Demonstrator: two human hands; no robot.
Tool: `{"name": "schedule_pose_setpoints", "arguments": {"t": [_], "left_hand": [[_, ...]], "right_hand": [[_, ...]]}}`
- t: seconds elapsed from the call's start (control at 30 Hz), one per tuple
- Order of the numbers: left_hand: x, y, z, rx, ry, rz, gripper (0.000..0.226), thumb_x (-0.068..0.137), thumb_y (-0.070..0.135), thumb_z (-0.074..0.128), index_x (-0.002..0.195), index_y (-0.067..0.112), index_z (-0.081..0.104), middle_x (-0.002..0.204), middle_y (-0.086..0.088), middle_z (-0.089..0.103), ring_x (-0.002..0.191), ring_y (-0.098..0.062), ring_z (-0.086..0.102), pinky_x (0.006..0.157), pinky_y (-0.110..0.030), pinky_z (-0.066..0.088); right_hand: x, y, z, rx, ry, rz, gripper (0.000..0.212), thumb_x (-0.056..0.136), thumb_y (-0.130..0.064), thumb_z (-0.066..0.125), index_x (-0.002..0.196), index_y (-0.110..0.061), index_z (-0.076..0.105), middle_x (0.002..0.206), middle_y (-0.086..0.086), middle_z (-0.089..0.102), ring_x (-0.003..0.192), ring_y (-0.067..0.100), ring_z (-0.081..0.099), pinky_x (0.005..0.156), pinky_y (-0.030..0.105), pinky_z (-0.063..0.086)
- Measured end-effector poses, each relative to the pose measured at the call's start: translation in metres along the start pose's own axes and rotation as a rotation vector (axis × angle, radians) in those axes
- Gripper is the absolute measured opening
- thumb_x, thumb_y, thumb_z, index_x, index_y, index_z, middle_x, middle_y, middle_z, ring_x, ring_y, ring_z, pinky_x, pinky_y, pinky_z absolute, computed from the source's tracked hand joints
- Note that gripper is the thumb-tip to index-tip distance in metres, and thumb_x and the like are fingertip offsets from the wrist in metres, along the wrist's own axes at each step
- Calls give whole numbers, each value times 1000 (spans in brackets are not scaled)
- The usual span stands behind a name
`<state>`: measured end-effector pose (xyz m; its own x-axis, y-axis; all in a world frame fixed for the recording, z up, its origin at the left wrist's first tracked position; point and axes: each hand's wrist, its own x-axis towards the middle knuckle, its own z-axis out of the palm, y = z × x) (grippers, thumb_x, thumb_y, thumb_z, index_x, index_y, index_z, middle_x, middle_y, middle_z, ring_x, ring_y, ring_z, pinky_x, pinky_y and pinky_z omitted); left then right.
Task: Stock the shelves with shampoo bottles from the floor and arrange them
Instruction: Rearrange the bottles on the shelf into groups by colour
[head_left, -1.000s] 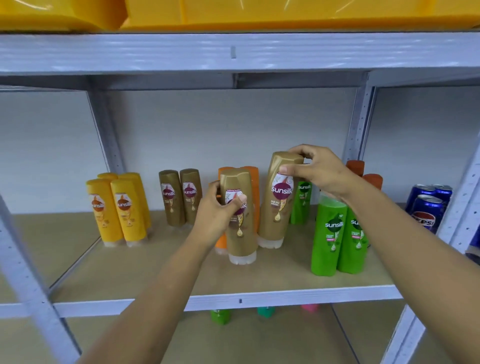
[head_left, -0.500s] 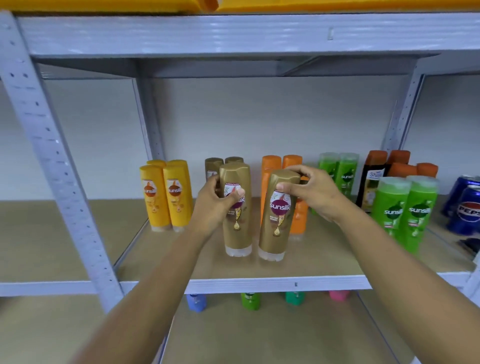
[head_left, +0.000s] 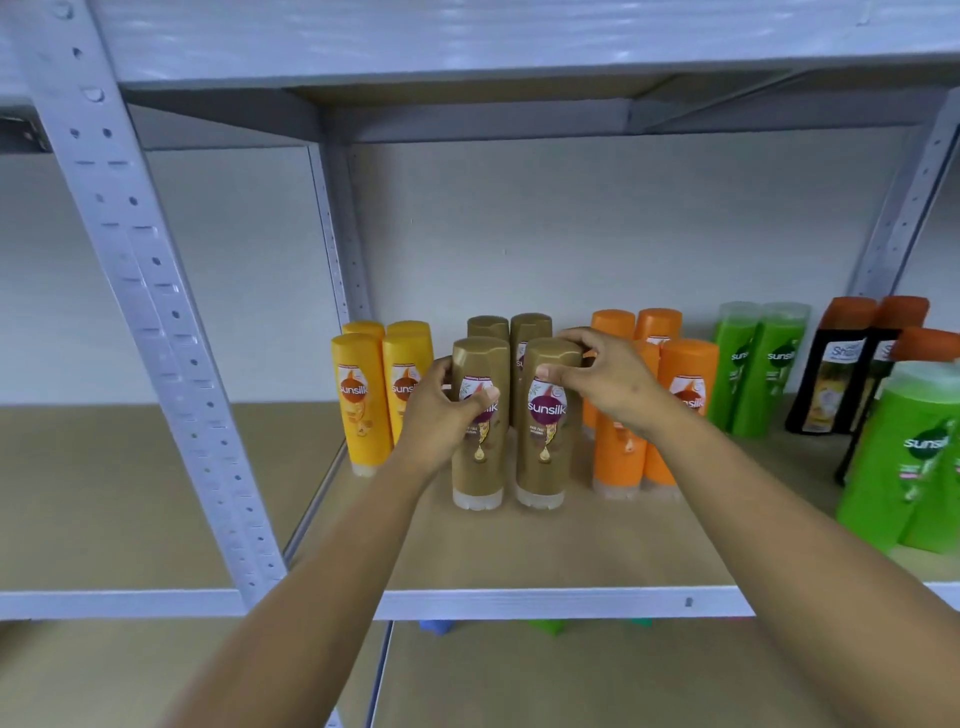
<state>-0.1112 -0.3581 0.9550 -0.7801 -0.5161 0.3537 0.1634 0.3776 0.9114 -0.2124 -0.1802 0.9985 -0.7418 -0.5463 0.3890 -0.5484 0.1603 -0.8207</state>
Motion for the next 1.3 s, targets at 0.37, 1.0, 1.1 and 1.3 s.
{"name": "schedule_pose_setpoints", "arguments": {"t": [0.37, 1.0, 1.1, 1.3], "left_hand": [[5, -31, 9, -66, 22, -3, 35, 81, 23, 74, 110, 30, 56, 105, 9, 67, 98, -8, 64, 80, -27, 55], [-36, -115, 8, -114, -137, -173, 45, 89, 15, 64, 131, 18, 49, 122, 5, 62, 111, -7, 59, 92, -24, 49], [-33, -116, 9, -106, -142, -159, 40, 89, 14, 65, 126, 21, 51, 121, 5, 63, 109, -3, 59, 91, -23, 49], [-18, -122, 16, -53, -146, -143, 38, 87, 17, 67, 120, 28, 52, 119, 7, 63, 111, -6, 58, 99, -33, 48]], "right_hand": [[7, 35, 21, 101, 27, 50, 44, 79, -24, 75, 119, -22, 55, 113, -1, 64, 101, 13, 62, 80, 28, 54], [-53, 121, 67, 138, 7, 222, 44, 86, -18, 68, 128, -20, 52, 119, -8, 63, 109, 6, 59, 86, 16, 46], [-51, 123, 68, 92, 0, 209, 43, 88, -18, 66, 128, -22, 51, 121, -8, 62, 111, 7, 57, 93, 22, 46], [-42, 125, 71, 44, 1, 221, 46, 89, -19, 64, 133, -19, 48, 128, -4, 59, 119, 13, 54, 101, 31, 44]]}}
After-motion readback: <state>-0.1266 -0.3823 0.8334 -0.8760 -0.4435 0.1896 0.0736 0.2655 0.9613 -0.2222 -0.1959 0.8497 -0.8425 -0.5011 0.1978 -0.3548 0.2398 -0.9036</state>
